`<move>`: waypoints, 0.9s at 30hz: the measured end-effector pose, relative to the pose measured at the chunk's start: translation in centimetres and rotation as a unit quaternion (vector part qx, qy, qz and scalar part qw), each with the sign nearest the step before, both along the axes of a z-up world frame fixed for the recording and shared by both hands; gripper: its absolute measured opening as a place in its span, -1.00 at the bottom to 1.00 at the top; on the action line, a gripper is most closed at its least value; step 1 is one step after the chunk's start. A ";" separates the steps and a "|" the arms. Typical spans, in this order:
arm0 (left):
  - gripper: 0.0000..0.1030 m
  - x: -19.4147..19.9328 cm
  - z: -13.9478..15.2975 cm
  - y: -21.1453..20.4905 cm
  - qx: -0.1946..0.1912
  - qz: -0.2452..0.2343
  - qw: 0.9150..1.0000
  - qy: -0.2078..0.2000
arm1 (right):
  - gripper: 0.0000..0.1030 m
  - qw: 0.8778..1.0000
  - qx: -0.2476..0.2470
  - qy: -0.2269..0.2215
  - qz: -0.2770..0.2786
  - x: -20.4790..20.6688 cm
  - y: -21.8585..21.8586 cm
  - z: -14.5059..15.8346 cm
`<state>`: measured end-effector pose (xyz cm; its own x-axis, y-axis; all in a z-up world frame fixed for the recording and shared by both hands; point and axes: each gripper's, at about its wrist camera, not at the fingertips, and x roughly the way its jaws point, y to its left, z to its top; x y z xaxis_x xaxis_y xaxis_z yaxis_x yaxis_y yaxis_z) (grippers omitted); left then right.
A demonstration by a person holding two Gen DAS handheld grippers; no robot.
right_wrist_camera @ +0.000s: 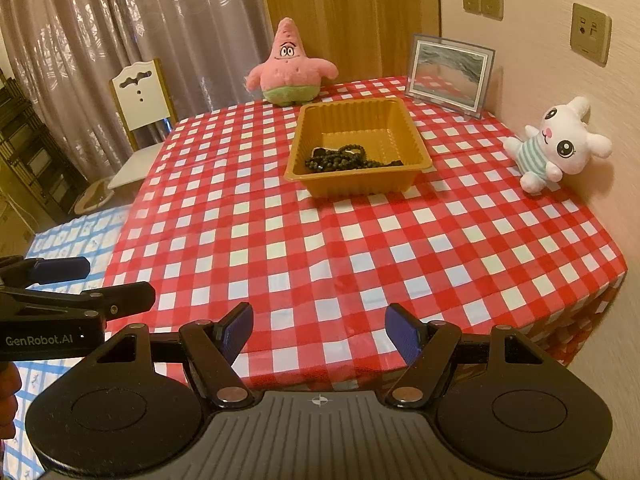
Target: Organize jewelry
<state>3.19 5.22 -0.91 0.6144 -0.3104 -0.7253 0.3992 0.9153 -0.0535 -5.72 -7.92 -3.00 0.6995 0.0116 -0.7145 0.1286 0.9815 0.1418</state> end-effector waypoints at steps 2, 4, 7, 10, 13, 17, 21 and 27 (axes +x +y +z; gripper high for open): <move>0.74 0.1 0.0 0.0 0.000 0.000 1.000 0.000 | 0.41 1.000 0.000 0.001 0.000 0.0 0.0 0.0; 0.74 0.1 0.0 0.0 0.000 0.000 1.000 0.000 | 0.41 1.000 0.001 0.001 0.000 0.1 0.1 0.0; 0.74 0.1 0.0 0.0 0.000 -0.001 1.000 0.000 | 0.41 1.000 0.000 0.001 0.000 0.2 0.1 0.0; 0.74 0.1 0.0 -0.1 0.000 0.000 1.000 0.000 | 0.41 1.000 0.000 0.001 0.000 0.2 0.1 -0.1; 0.74 0.1 -0.1 0.0 0.000 0.000 1.000 0.000 | 0.41 1.000 0.001 0.001 0.000 0.3 0.1 -0.1; 0.74 0.1 0.0 -0.1 0.000 0.001 1.000 0.000 | 0.41 1.000 0.000 0.001 0.000 0.3 0.1 -0.1; 0.74 0.1 -0.1 -0.1 0.000 0.000 1.000 0.000 | 0.41 1.000 0.000 0.001 0.000 0.3 0.2 -0.1; 0.74 0.1 -0.1 0.0 0.000 0.000 1.000 0.000 | 0.41 1.000 0.000 0.001 0.001 0.4 0.2 -0.1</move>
<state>3.30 5.17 -0.99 0.6145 -0.3106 -0.7252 0.3992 0.9153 -0.0538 -5.35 -7.68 -3.08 0.6978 0.0125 -0.7161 0.1277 0.9817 0.1416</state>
